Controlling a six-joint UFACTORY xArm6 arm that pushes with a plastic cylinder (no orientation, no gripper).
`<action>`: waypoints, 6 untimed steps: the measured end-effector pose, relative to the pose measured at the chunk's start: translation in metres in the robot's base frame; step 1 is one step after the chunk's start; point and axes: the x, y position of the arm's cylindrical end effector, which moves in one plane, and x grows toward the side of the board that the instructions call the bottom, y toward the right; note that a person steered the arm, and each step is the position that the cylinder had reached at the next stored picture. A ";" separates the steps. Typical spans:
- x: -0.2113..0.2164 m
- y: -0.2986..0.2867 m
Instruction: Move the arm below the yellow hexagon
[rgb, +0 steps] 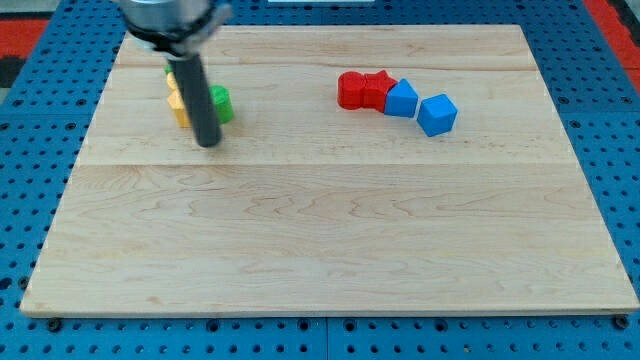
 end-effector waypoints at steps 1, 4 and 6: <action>0.018 0.127; 0.013 -0.035; -0.044 -0.066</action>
